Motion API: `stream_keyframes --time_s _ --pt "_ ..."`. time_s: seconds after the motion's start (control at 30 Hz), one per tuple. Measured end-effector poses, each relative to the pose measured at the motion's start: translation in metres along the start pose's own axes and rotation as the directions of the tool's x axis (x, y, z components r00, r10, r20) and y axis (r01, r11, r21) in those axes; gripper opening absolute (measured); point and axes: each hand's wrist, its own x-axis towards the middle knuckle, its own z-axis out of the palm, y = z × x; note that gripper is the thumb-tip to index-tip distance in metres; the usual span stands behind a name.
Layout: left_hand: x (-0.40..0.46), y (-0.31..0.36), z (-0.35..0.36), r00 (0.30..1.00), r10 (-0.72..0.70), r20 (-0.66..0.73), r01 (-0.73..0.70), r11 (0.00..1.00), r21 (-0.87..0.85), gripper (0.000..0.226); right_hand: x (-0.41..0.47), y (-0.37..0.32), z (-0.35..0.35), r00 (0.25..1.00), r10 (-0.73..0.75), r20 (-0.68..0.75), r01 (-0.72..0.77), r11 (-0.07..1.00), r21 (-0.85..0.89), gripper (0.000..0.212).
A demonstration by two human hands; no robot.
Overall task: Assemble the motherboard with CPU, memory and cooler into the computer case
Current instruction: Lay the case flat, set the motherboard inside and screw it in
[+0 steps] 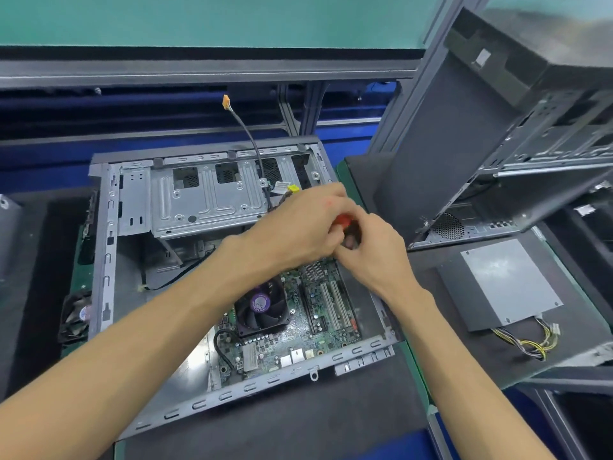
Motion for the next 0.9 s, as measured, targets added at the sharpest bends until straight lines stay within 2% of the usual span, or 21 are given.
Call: stream_keyframes --time_s 0.07,0.1,0.17,0.27,0.33,0.4,0.47,0.5,0.6,0.63,0.7,0.77,0.83,0.9 --pt "0.001 0.002 -0.003 0.998 0.018 0.064 -0.017 1.000 -0.008 0.032 -0.004 0.003 -0.001 1.000 -0.017 0.001 0.017 0.998 0.055 0.006" --pt "0.001 0.003 -0.003 0.999 0.004 0.046 -0.004 1.000 -0.005 0.031 -0.005 0.005 0.000 1.000 -0.012 -0.008 0.013 0.997 0.081 0.005" --pt "0.000 0.005 0.000 0.996 -0.083 -0.042 0.086 0.994 0.069 0.028 -0.007 0.008 0.001 1.000 0.006 -0.031 -0.003 0.995 0.101 0.023" --pt "0.004 0.007 0.001 0.976 -0.194 -0.097 0.208 0.964 0.163 0.040 -0.007 0.012 0.002 0.999 0.026 -0.021 -0.024 0.997 0.075 0.024" --pt "0.007 0.011 -0.004 0.987 -0.158 -0.025 0.160 0.977 0.142 0.027 -0.007 0.012 0.001 0.999 0.016 -0.029 -0.014 0.997 0.078 0.026" --pt "0.010 0.012 -0.009 0.994 -0.065 0.092 0.052 0.989 0.140 0.015 -0.007 0.012 0.001 1.000 0.019 -0.025 -0.016 0.994 0.108 0.025" --pt "0.012 0.014 -0.012 0.979 -0.006 0.203 -0.017 0.994 0.111 0.024 -0.008 0.015 -0.001 0.999 0.030 -0.029 -0.025 0.989 0.148 0.024" --pt "0.012 0.016 -0.013 0.978 -0.019 0.206 -0.004 0.994 0.111 0.024 -0.008 0.016 -0.001 0.999 0.030 -0.030 -0.025 0.987 0.156 0.025" --pt "0.014 0.016 -0.009 0.990 -0.131 0.044 0.117 0.965 0.236 0.037 -0.006 0.017 -0.002 1.000 0.026 -0.002 -0.025 0.989 0.147 0.022" --pt "0.015 0.015 -0.009 0.986 -0.167 0.012 0.159 0.956 0.246 0.039 -0.004 0.017 -0.002 1.000 0.029 0.004 -0.029 0.988 0.150 0.028" --pt "0.018 0.016 -0.012 0.985 -0.162 0.052 0.150 0.971 0.189 0.027 -0.001 0.016 -0.002 1.000 0.018 0.019 -0.021 0.988 0.151 0.033" --pt "0.021 0.015 -0.018 0.981 -0.093 0.169 0.062 0.982 0.179 0.010 0.001 0.015 -0.004 0.999 0.008 0.031 -0.014 0.982 0.187 0.020" --pt "0.021 0.015 -0.022 0.967 -0.054 0.249 0.009 0.984 0.177 0.022 0.002 0.017 -0.005 0.999 0.015 0.032 -0.022 0.968 0.251 0.018" --pt "0.019 0.018 -0.021 0.982 -0.089 0.168 0.054 0.977 0.204 0.021 0.002 0.018 -0.005 0.998 0.037 0.041 -0.047 0.960 0.276 0.014"
